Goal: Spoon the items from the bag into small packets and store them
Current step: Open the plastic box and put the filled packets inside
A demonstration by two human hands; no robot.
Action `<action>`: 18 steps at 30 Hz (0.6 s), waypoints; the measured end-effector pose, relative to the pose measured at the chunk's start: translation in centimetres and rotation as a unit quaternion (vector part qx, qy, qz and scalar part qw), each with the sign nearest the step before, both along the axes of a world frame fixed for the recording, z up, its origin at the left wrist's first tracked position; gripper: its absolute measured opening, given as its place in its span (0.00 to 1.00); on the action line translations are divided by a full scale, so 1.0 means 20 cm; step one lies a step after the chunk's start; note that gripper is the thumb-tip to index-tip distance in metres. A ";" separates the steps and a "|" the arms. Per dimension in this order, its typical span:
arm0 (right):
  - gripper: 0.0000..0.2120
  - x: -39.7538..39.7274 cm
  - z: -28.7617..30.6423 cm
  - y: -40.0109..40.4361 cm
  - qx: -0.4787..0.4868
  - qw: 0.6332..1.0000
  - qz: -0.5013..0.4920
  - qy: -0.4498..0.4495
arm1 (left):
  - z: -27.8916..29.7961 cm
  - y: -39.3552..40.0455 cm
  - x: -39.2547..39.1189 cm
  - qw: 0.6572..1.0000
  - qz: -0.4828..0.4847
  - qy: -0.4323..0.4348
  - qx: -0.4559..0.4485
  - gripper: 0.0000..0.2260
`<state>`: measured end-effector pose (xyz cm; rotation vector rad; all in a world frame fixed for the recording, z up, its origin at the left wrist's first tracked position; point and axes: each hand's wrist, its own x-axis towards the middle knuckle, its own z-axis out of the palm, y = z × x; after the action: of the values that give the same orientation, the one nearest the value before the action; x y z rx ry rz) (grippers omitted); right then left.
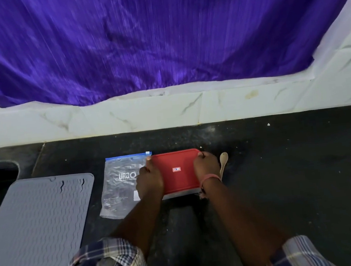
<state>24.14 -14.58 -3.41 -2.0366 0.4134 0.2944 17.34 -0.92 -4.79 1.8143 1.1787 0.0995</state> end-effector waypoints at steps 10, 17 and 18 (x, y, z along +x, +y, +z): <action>0.17 -0.07 0.11 -0.03 0.002 0.999 -0.045 -0.019 | 0.03 0.01 0.05 0.997 0.023 0.055 -0.053 0.47; 0.15 -0.05 0.11 -0.01 -0.004 0.997 -0.072 0.006 | 0.00 0.04 0.07 0.999 0.004 0.043 -0.012 0.46; 0.15 -0.05 0.11 -0.01 -0.004 0.997 -0.074 0.006 | 0.00 0.04 0.07 0.999 0.002 0.042 -0.009 0.45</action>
<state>23.20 -14.73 -1.26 -2.0004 0.5711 0.2134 18.74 -0.13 -4.79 1.8149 1.2370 0.0142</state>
